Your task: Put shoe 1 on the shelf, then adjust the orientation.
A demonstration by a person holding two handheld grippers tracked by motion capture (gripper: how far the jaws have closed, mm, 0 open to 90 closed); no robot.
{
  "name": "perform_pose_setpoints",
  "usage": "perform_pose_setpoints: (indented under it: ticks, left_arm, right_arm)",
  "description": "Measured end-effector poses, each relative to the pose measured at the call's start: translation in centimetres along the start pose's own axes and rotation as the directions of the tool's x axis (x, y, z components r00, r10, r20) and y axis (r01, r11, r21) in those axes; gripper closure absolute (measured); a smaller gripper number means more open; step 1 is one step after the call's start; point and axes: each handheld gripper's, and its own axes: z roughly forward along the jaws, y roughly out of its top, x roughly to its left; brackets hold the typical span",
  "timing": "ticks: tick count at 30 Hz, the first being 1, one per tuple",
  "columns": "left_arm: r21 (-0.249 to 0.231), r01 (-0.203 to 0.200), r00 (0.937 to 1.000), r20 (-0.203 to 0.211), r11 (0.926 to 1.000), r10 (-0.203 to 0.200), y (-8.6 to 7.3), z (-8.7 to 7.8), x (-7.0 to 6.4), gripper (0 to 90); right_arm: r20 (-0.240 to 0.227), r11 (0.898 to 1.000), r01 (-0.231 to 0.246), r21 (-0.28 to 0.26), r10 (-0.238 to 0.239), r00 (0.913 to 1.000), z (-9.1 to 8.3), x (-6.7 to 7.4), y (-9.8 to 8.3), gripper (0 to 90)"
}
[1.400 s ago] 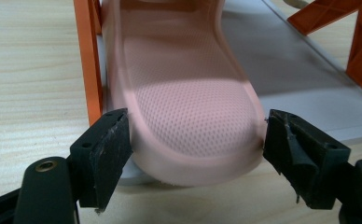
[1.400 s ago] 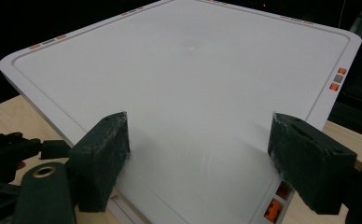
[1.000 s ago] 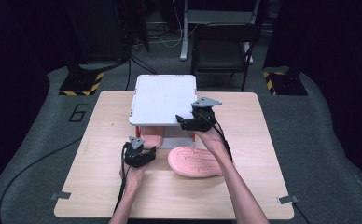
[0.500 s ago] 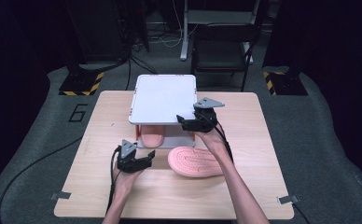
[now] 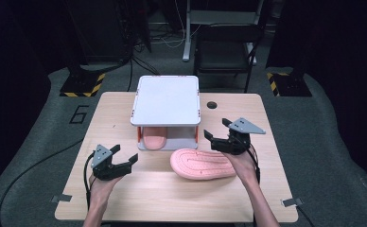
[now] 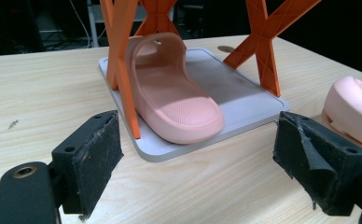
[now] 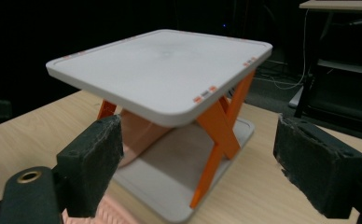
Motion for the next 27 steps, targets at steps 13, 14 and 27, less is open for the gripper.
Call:
perform_pose_setpoints:
  ticks: [13, 14, 27]
  left_arm:
    - [-0.04, 0.006, 0.9997, -0.025, 0.9992, -0.007, 0.5, -1.4, 0.8, 15.7]
    - [-0.035, 0.008, 0.9997, -0.025, 0.9994, -0.009, 0.5, -1.4, 0.9, 15.8]
    - [-0.025, 0.014, 0.9995, -0.028, 0.9996, -0.015, 0.5, -1.1, 0.7, 16.8]
  right_arm:
    - [-0.013, 0.989, 0.089, 0.12, -0.088, 0.996, -4.0, 0.1, -6.8, 18.0]
    - [-0.022, 0.986, 0.094, 0.134, -0.092, 0.9955, -4.2, 0.3, -7.4, 18.5]
    - [-0.037, 0.965, 0.113, 0.237, -0.107, 0.9935, -5.3, 1.5, -12.0, 21.5]
